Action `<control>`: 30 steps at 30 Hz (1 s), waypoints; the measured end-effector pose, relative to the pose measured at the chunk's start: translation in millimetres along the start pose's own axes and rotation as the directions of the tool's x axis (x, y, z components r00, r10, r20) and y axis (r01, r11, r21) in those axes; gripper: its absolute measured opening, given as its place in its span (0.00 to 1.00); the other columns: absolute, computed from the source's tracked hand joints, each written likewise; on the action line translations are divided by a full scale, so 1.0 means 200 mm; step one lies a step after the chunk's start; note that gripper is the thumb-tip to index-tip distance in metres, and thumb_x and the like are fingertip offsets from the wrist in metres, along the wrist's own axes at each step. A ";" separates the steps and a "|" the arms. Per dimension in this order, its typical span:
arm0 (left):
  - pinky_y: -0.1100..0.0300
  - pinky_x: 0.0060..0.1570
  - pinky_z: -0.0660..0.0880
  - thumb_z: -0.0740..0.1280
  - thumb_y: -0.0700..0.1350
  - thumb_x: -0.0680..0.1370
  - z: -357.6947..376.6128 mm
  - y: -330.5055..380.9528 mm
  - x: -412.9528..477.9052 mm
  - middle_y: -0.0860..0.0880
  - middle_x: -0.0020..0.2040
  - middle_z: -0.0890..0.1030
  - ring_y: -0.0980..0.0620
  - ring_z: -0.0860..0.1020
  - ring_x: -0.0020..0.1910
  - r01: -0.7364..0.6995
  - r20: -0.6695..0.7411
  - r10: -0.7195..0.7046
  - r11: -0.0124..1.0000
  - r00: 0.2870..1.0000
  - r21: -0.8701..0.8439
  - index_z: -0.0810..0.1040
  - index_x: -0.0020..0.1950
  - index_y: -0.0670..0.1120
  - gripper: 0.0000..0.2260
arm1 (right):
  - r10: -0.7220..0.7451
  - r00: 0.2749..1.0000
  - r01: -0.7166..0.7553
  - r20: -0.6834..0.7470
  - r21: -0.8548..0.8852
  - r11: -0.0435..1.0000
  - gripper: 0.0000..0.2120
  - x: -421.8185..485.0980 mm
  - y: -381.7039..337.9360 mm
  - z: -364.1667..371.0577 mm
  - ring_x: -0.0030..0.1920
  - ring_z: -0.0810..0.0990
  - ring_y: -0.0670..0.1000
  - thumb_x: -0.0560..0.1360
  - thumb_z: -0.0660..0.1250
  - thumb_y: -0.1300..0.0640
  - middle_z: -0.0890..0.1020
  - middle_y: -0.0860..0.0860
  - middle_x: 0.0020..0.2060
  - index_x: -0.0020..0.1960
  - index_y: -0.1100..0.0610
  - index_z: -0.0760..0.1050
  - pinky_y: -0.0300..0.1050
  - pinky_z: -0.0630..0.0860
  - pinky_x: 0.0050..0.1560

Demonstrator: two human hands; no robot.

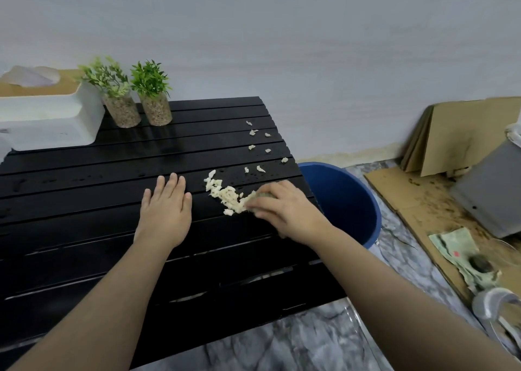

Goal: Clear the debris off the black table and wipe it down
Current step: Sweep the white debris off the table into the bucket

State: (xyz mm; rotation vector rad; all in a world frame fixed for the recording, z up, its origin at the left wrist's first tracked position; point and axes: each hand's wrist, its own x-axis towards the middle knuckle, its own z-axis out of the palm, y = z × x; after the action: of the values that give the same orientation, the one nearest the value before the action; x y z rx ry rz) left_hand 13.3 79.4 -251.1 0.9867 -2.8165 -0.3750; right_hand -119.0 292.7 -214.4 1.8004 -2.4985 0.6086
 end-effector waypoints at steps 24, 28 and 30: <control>0.52 0.73 0.41 0.46 0.51 0.80 -0.05 -0.26 0.11 0.54 0.77 0.50 0.53 0.45 0.76 -0.040 0.013 0.040 0.999 0.999 -0.025 0.51 0.75 0.52 0.22 | -0.001 0.986 0.022 -0.165 0.125 0.992 0.12 0.12 -0.44 0.22 0.51 0.73 0.55 0.75 0.62 0.49 0.78 0.51 0.51 0.57 0.48 0.77 0.50 0.73 0.48; 0.53 0.73 0.42 0.46 0.50 0.81 -0.05 -0.26 0.11 0.54 0.77 0.51 0.52 0.45 0.76 -0.045 -0.001 0.045 0.999 0.999 -0.005 0.51 0.75 0.51 0.22 | -0.059 0.988 0.048 -0.144 -0.081 0.996 0.09 0.20 -0.50 0.34 0.47 0.76 0.55 0.73 0.62 0.48 0.78 0.49 0.48 0.51 0.46 0.77 0.48 0.72 0.40; 0.53 0.73 0.42 0.46 0.50 0.81 -0.05 -0.26 0.11 0.53 0.77 0.51 0.52 0.46 0.76 -0.045 -0.003 0.045 0.999 0.999 -0.011 0.51 0.75 0.51 0.22 | 0.018 0.979 -0.036 -0.204 -0.084 0.996 0.08 0.35 -0.43 0.35 0.48 0.75 0.58 0.73 0.64 0.50 0.78 0.52 0.48 0.50 0.49 0.78 0.51 0.72 0.43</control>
State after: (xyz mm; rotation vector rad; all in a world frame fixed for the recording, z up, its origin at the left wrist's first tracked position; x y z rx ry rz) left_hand 29.7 24.9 -255.3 0.9188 -2.8257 -0.3839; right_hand -49.3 184.3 -238.0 1.5901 -2.3790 0.6374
